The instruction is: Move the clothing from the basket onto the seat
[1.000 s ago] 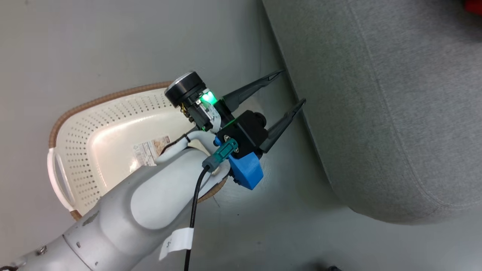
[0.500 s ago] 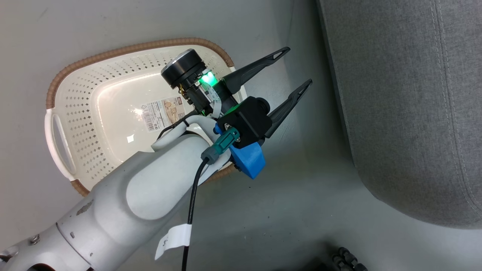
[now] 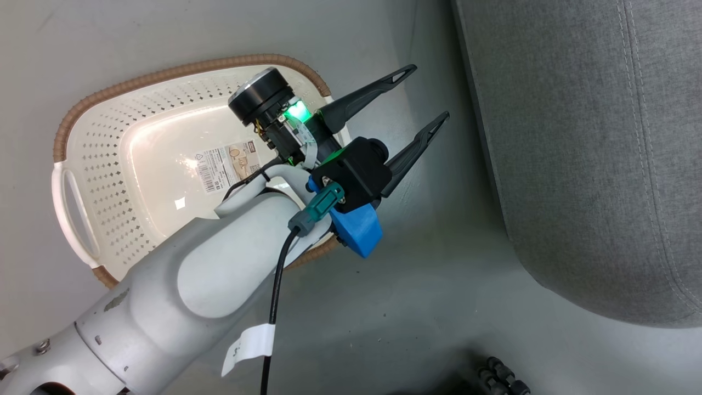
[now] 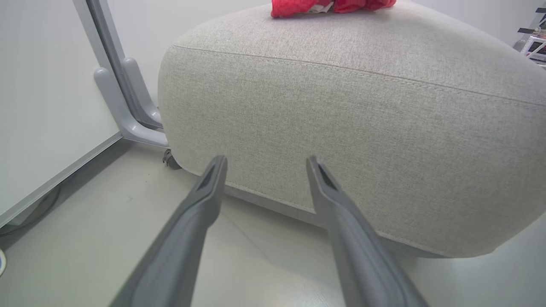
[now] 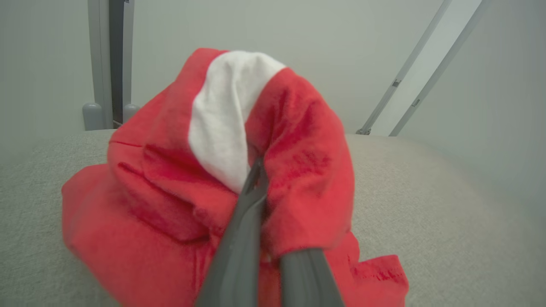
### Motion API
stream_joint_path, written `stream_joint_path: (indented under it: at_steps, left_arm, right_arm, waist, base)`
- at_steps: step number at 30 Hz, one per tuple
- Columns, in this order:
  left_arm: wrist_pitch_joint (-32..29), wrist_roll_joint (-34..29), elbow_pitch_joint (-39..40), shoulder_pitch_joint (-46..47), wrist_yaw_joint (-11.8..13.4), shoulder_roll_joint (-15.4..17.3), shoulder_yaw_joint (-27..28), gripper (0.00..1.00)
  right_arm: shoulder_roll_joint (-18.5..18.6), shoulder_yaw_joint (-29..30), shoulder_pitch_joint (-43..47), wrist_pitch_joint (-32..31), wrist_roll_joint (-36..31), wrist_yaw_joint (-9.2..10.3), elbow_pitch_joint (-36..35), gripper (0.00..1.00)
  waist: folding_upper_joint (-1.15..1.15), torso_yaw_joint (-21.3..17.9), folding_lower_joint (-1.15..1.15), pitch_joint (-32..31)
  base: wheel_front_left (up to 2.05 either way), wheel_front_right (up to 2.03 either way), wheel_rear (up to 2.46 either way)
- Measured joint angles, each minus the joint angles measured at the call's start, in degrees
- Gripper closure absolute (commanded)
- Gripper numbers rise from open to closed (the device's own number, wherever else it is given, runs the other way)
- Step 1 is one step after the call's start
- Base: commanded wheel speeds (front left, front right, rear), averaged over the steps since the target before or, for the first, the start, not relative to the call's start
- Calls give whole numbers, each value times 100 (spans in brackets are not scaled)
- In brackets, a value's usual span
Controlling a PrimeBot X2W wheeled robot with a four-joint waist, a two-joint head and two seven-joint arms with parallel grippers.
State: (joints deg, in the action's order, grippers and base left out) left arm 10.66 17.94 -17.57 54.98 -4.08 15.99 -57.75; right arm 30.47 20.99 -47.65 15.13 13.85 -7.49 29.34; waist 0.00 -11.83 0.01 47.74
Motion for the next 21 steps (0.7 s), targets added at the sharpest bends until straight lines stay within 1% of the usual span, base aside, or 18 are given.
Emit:
stream_joint_path:
  at_steps: [2, 3, 4, 8, 12, 15, 18, 21]
  left_arm:
    - [-7, 13, 11, 27, 1, 0, -1, 0]
    - [-7, 14, 11, 30, 4, 1, -2, 0]
    - [3, 15, 9, 29, 8, 3, -4, 0]
    - [118, 75, -77, -8, 53, -25, 2, 0]
    - [252, 147, -212, -146, 73, -171, -1, 0]
    - [318, 229, -327, -250, 110, -185, 51, 0]
    - [367, 303, -430, -368, 156, -202, 144, 0]
    - [410, 417, -504, -539, 214, -240, 268, 0]
  right_arm:
    - [-34, 35, -7, 0, 27, -1, 8, 100]
    - [-47, 85, -7, 0, 24, 0, -4, 17]
    - [-56, 132, -4, 0, 24, 0, -7, 0]
    - [-130, 323, 276, -1, -25, 0, -230, 0]
    - [-233, 523, 962, 0, -62, 0, -524, 0]
    - [-367, 667, 1384, -1, -64, 0, -800, 0]
    - [-576, 660, 1716, 0, -88, 0, -1150, 0]
    - [-789, 519, 1964, 0, -224, 0, -1574, 0]
  waist:
    - [0, -15, 0, -1]
    - [0, -22, 0, -11]
    - [0, -30, 0, -29]
    - [0, -58, 0, -175]
    - [0, -63, -1, -429]
    - [0, -76, -1, -658]
    - [0, -103, -1, -902]
    - [0, -125, -1, -1168]
  base:
    - [0, 0, 0]
    - [0, 0, 0]
    - [0, 0, 0]
    - [0, 0, 0]
    - [0, 0, 0]
    - [0, 0, 0]
    - [0, 0, 0]
    - [0, 0, 0]
